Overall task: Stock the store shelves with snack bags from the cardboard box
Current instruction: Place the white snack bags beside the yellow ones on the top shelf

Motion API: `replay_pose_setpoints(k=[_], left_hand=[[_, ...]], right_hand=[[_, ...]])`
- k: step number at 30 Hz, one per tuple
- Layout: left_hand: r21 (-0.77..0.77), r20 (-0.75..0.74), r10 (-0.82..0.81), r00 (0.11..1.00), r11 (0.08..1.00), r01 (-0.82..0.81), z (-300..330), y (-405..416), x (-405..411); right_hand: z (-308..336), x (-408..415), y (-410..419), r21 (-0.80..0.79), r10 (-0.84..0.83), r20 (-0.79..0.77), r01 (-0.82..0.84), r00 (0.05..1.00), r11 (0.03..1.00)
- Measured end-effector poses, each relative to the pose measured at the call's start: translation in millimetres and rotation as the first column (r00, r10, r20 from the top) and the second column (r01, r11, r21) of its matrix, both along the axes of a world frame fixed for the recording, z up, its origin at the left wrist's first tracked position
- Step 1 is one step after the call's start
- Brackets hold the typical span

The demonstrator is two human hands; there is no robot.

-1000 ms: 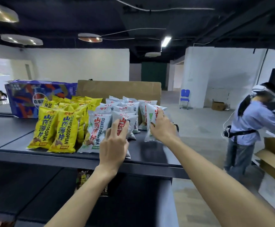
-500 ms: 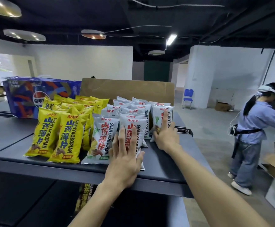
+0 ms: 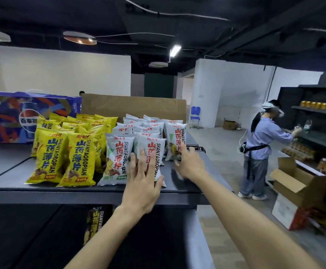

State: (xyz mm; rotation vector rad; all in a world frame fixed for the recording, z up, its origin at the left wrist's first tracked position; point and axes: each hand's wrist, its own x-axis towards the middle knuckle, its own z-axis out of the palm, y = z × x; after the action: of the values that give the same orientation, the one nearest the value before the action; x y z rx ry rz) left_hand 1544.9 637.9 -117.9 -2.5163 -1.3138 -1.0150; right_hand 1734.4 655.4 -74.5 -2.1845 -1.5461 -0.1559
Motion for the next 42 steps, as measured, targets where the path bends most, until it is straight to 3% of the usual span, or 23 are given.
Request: replay_pose_setpoints(k=[15, 23, 26, 31, 42], left_hand=[[0.067, -0.084, 0.063, 0.995, 0.996, -0.057, 12.3, -38.1, 1.8], [0.115, -0.203, -0.143, 0.969, 0.979, 0.169, 6.9, -94.2, 52.4], [0.008, -0.241, -0.241, 0.940, 0.968, 0.250, -5.2, -122.6, 80.2], [-0.202, -0.312, -0.214, 0.926, 0.967, 0.155, -60.9, -166.5, 127.0], [-0.605, -0.411, -0.318, 0.855, 0.796, 0.005, -230.8, -235.6, 155.7]], right_hand=[[7.7, -7.3, -99.1, -0.101, 0.066, -0.003, -0.066, 0.998, 0.993], [-0.3, 22.2, -149.2, 0.017, 0.095, -0.041, -0.094, 0.995, 0.995], [-21.6, 43.6, -186.5, 0.053, 0.083, 0.010, -0.083, 0.997, 0.995], [-88.7, 89.0, -252.3, -0.082, 0.102, 0.036, -0.099, 0.994, 0.992], [-267.4, 123.5, -324.3, -0.366, 0.052, -0.213, -0.129, 0.976, 0.922]])
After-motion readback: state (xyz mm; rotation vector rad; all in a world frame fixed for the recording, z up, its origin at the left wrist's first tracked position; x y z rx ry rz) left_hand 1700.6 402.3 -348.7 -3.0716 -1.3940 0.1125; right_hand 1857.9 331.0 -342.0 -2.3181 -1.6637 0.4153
